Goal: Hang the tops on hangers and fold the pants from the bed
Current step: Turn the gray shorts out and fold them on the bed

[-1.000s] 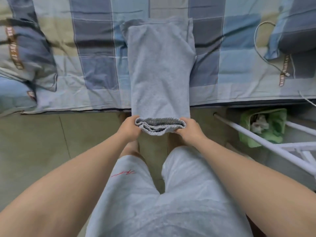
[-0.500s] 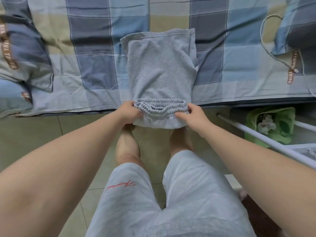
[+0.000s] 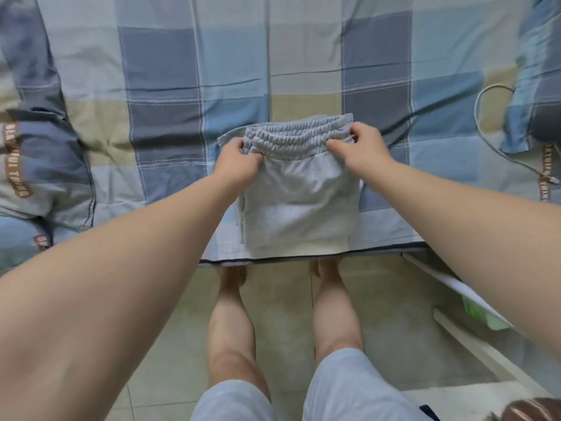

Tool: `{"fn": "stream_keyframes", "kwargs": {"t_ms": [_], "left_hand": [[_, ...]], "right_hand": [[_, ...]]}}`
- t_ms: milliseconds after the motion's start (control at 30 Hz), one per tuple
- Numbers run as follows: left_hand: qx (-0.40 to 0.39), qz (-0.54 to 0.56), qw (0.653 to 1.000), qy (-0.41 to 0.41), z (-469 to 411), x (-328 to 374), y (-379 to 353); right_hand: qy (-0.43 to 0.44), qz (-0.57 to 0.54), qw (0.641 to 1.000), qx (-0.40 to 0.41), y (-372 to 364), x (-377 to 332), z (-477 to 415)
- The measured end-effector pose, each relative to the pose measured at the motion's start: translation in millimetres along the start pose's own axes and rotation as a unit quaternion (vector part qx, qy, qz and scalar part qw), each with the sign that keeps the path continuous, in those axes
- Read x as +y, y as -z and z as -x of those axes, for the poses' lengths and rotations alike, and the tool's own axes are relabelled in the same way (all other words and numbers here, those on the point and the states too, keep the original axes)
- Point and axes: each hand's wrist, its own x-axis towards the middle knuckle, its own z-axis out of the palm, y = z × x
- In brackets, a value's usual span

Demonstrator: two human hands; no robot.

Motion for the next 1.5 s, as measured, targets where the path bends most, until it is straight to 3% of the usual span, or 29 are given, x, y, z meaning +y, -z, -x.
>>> {"fn": "stream_keyframes", "kwargs": {"t_ms": [200, 300, 367, 500, 600, 800, 867, 1133, 1267, 1500], "left_hand": [[0.08, -0.059, 0.995, 0.033, -50, -11, -8], [0.16, -0.1, 0.98, 0.063, -44, -35, -14], [0.171, -0.085, 0.975, 0.109, -37, -53, -20], [0.094, 0.003, 0.98, 0.176, -27, -83, -30], [0.063, 0.023, 0.979, 0.19, -26, -87, -35], [0.032, 0.023, 0.979, 0.2, -20, -76, -42], [-0.005, 0.014, 0.982, 0.189, -13, -74, -38], [-0.11, -0.018, 0.968, 0.225, 50, -59, 22], [-0.161, -0.039, 0.951, 0.259, 94, -53, 78], [-0.222, -0.064, 0.94, 0.251, 177, -18, 164]], "right_hand": [[-0.024, -0.057, 0.996, 0.062, -21, 13, -42], [-0.085, -0.036, 0.988, 0.12, -27, 44, -36], [-0.142, -0.012, 0.98, 0.142, -28, 64, -27], [-0.182, -0.026, 0.975, 0.125, -32, 91, -17], [-0.207, -0.133, 0.963, 0.111, -36, 94, -20], [-0.269, -0.191, 0.939, -0.095, -40, 93, -2], [-0.278, -0.233, 0.925, -0.118, -44, 88, 7], [-0.343, -0.297, 0.887, -0.086, -38, 38, 85], [-0.354, -0.367, 0.855, -0.099, -27, 13, 149], [-0.335, -0.512, 0.791, -0.026, -18, -35, 293]]}}
